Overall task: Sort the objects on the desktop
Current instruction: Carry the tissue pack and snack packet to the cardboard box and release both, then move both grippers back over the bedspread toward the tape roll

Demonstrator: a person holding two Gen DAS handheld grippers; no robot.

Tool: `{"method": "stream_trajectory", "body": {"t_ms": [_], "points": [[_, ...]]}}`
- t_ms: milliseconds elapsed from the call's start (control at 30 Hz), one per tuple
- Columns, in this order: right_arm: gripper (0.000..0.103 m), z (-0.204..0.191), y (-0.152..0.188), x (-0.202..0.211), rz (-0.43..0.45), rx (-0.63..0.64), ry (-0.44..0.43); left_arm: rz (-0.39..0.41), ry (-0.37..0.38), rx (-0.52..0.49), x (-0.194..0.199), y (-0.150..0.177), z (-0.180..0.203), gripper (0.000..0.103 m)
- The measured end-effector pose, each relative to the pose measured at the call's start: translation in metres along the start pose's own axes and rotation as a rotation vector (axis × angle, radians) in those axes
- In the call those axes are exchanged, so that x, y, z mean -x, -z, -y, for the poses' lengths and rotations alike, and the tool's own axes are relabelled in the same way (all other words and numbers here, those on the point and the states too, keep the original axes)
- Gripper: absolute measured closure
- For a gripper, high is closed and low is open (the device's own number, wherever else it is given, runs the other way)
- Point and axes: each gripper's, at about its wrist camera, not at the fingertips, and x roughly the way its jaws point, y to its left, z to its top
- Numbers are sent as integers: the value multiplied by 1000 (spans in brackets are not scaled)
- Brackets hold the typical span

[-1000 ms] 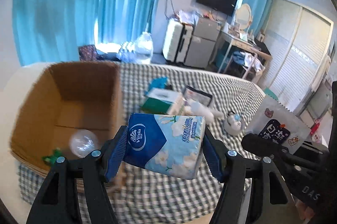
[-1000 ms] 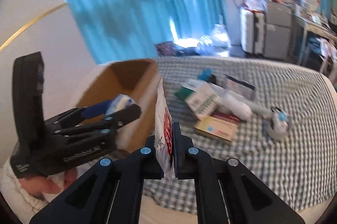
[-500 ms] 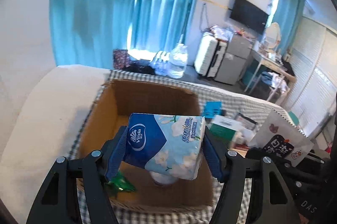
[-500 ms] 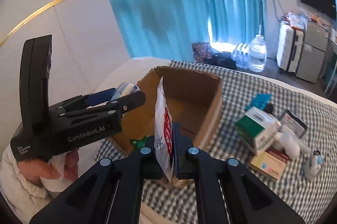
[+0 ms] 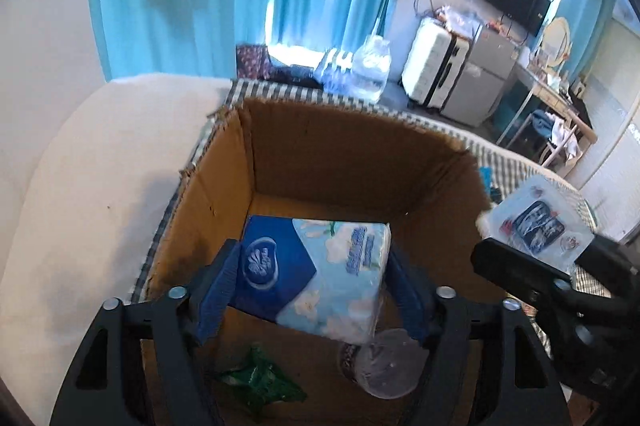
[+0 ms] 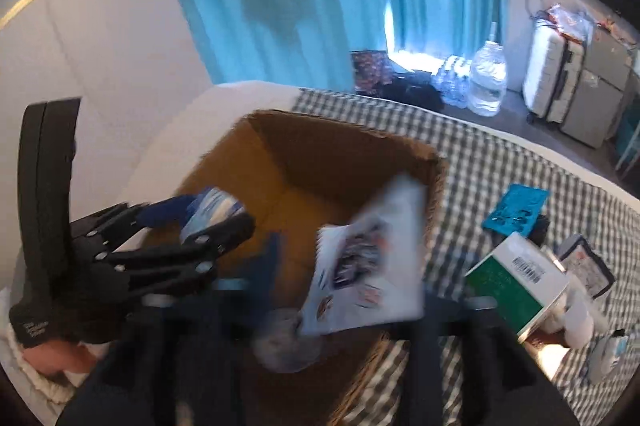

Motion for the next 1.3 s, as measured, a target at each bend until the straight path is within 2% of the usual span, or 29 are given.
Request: {"method": "stream_trajectory", "body": {"t_ms": [33,100,167,367,500,633,800,967,1100,1233,1300], "points": [[45,4,-1,-1,14,-8,-6,-14,-18,5,-4,0,-1,12],[44,9,-4,0,33,-26,-18,-24,-33,9,-5,2,0,10],[44,17,-6,1,39,-49,-38,-30,-39,13,-5,5,0,4],[44,25,-14,20,59,-70,-98,-21,-77,33,12,6,0,3],[44,29,-14,48,94,-71,-73,-9,-74,54,35,12,-2,3],[42,45,7,80,132,-130,-59,19,-88,41,64,19,11,1],[36,77,45,133,195,-180,25,54,-71,19,100,33,50,0],[28,125,87,197,245,-218,164,89,-12,-20,125,50,105,0],[22,167,118,236,261,-274,253,77,52,-45,126,62,154,0],[20,202,145,255,251,-319,317,46,121,-64,113,73,193,0],[19,220,159,260,243,-353,336,16,132,-74,101,79,212,0]]}}
